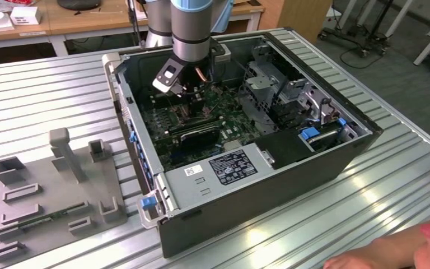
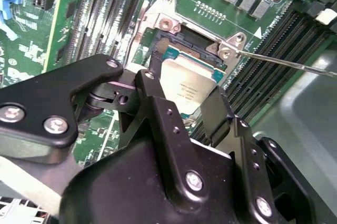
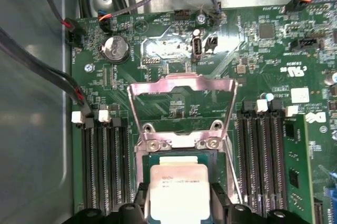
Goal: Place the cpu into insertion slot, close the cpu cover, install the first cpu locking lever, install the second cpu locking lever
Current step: 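Place the cpu into insertion slot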
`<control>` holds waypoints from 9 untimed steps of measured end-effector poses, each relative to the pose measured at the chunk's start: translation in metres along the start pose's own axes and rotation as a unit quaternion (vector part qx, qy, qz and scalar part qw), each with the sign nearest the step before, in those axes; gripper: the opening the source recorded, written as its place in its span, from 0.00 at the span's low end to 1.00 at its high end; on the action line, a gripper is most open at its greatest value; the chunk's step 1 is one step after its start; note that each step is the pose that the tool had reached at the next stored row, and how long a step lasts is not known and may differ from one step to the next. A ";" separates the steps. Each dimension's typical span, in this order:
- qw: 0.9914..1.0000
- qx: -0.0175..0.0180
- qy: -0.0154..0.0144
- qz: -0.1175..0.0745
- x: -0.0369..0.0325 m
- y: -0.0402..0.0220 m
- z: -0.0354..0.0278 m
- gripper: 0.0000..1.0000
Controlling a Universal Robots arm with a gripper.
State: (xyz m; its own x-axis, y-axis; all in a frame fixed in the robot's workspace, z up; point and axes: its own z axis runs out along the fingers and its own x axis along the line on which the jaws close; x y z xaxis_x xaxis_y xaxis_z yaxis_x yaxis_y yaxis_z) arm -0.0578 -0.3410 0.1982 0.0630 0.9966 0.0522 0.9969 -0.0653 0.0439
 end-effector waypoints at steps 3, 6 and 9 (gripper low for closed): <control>1.000 0.000 0.000 0.000 -0.0002 0.0000 0.0003 0.55; 1.000 0.000 -0.002 0.000 -0.0004 0.0001 0.0003 0.55; 1.000 -0.001 -0.006 0.000 -0.0005 0.0000 0.0003 0.55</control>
State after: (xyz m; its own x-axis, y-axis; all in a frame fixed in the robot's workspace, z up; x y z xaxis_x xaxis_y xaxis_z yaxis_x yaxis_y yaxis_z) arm -0.0577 -0.3415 0.1978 0.0630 0.9972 0.0402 0.9969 -0.0648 0.0456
